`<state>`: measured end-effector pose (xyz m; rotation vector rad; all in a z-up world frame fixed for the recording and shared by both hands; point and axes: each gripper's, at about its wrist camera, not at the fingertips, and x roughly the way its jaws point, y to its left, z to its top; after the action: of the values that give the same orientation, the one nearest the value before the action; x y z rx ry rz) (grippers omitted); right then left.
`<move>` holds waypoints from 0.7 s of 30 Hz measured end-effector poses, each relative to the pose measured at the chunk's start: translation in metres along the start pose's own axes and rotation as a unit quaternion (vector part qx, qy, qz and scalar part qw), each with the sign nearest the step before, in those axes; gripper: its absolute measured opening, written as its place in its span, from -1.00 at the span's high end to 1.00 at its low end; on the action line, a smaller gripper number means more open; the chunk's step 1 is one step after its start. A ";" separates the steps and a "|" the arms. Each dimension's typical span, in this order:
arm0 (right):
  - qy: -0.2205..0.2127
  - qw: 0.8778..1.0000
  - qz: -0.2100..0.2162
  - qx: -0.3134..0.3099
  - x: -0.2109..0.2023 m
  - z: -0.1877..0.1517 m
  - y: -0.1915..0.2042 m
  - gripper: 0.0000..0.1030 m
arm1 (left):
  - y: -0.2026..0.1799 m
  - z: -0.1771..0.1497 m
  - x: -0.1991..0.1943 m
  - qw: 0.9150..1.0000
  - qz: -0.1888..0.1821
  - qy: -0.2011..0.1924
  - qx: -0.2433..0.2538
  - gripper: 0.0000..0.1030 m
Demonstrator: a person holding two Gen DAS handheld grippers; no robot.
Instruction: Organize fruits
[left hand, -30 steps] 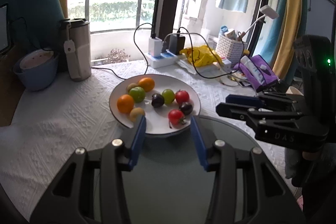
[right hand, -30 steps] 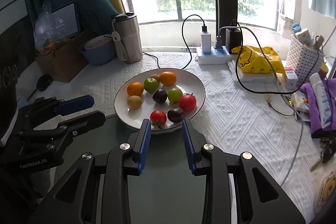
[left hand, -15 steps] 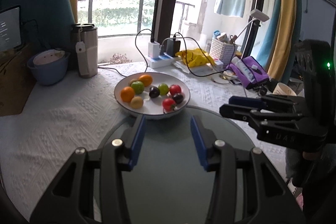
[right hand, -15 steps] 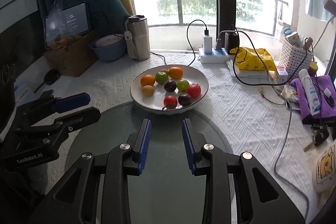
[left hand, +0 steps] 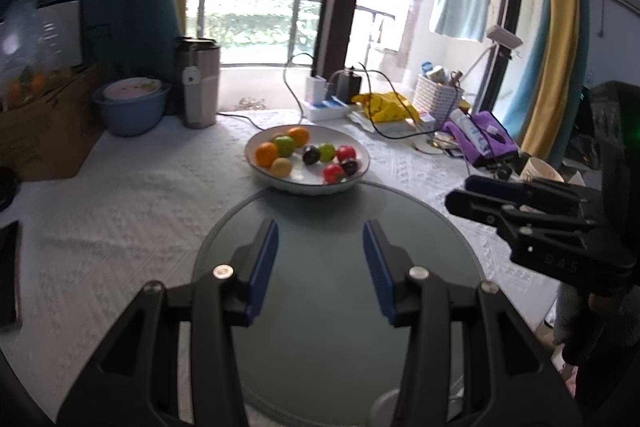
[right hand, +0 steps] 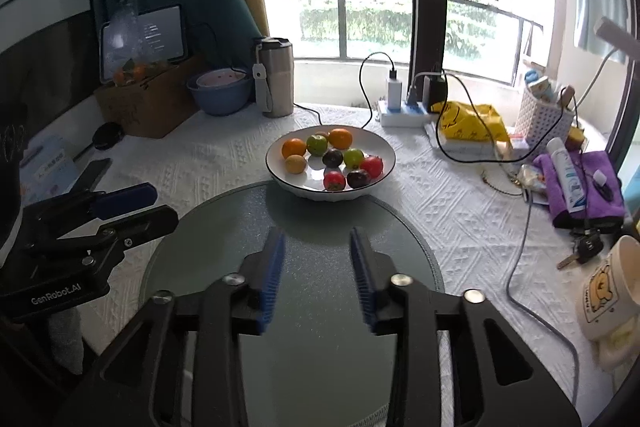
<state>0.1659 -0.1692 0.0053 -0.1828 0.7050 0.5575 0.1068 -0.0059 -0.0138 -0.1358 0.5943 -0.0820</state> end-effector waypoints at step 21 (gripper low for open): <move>-0.091 0.994 -0.052 0.011 -0.101 0.022 0.011 -0.66 | -0.022 0.034 -0.107 0.986 0.091 -0.135 0.031 0.10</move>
<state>0.1091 -0.1952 0.0891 -0.1448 0.5217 0.4604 0.0368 -0.0119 0.0760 -0.0310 0.3310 0.0953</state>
